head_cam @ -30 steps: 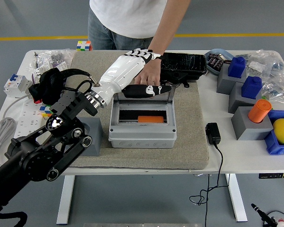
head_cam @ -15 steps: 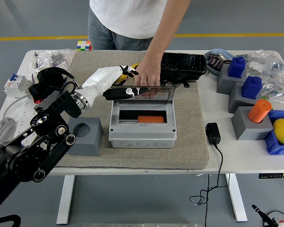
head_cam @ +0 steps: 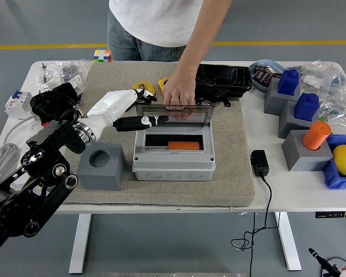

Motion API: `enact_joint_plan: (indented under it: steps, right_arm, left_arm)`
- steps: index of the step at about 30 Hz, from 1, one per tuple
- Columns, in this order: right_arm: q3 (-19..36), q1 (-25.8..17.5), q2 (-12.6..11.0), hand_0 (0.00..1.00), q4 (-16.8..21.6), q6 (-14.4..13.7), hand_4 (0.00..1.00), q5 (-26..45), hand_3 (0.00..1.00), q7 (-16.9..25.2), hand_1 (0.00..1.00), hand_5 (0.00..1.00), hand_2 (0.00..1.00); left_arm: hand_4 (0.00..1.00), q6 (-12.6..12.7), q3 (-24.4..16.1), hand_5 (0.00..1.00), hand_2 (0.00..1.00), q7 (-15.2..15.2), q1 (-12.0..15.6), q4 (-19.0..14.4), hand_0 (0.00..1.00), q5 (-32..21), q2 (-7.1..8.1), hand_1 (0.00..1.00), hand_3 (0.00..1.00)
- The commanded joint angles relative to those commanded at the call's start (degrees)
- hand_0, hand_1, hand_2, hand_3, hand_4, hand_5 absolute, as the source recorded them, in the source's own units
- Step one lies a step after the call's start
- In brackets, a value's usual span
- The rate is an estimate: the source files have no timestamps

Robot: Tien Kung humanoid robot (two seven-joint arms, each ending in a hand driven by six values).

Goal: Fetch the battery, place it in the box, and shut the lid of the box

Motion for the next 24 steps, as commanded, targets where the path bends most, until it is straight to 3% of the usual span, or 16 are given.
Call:
enact_joint_plan:
  steps: [15,24]
  right_arm:
    - [0.11,0.29,-0.21,0.847,0.00,-0.05,0.998,0.15,0.841,0.01,0.798,0.998,0.786]
    - [0.16,0.50,-0.38,0.848,0.00,-0.06,0.998,0.26,0.841,0.01,0.798,0.998,0.786]
  left_arm:
    - [0.998,-0.14,4.31,0.998,0.717,-0.09,5.47,-8.97,0.764,-1.02,4.61,0.761,0.736]
    - [0.998,0.57,7.05,0.998,0.717,-0.81,6.06,-10.44,0.763,-1.32,7.25,0.760,0.735]
